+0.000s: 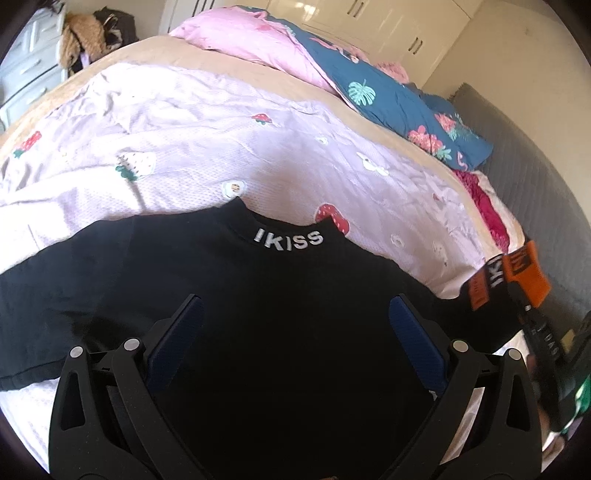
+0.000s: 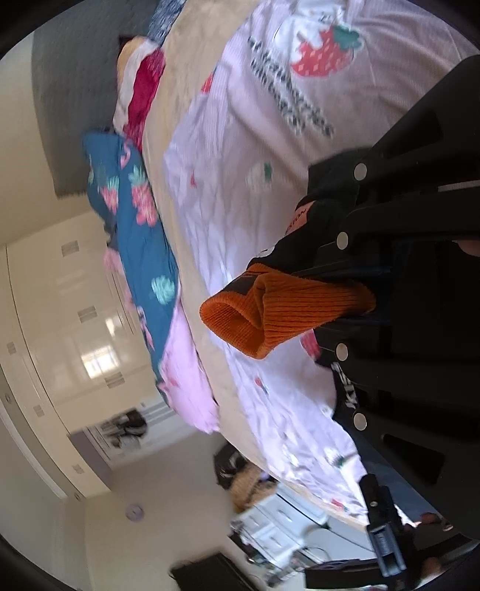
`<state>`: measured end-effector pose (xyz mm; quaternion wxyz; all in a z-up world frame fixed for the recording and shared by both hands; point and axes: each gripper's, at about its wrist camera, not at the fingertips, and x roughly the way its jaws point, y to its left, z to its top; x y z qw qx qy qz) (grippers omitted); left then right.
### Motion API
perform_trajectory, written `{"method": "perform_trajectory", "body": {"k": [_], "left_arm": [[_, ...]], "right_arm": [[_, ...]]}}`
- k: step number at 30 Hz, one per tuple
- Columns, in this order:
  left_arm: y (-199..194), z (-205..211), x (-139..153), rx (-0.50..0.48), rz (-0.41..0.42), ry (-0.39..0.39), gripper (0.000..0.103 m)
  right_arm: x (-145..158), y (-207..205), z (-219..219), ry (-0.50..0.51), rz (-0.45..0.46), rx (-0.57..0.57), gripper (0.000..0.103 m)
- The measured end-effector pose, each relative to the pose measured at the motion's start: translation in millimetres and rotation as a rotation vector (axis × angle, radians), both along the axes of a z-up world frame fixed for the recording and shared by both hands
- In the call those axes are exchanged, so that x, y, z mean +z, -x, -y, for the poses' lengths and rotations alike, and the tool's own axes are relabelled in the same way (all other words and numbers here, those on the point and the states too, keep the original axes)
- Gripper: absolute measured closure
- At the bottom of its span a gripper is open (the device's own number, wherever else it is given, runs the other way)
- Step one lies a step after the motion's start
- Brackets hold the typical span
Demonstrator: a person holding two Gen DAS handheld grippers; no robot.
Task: Fold small clothes
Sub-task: 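Carry the sleeve across the shirt body with the right tool and release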
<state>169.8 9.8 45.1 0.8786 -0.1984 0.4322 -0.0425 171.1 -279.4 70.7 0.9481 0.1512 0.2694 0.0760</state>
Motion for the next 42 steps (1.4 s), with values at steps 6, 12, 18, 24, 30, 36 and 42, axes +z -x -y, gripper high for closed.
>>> {"method": "perform_trajectory", "body": {"k": [6, 12, 18, 24, 30, 36, 42], "left_arm": [[6, -28, -2, 0.018, 0.0, 0.082, 0.009], [9, -49, -9, 0.028, 0.0, 0.153, 0.009], [11, -64, -22, 0.02, -0.004, 0.233, 0.009], [5, -72, -46, 0.024, -0.055, 0.29, 0.009], [-4, -68, -69, 0.016, -0.102, 0.345, 0.009], [-11, -52, -83, -0.017, -0.138, 0.345, 0.018], [-16, -29, -93, -0.051, -0.172, 0.305, 0.041]], "right_arm": [[-1, -6, -48, 0.018, -0.008, 0.104, 0.088], [-9, -10, -87, 0.038, -0.021, 0.191, 0.088], [-33, -13, -124, 0.045, -0.072, 0.288, 0.088], [-68, -15, -151, 0.031, -0.158, 0.37, 0.086], [-91, -13, -160, 0.007, -0.245, 0.441, 0.076], [-96, -1, -147, -0.088, -0.299, 0.519, 0.052], [-83, -2, -108, -0.159, -0.29, 0.475, 0.049]]}}
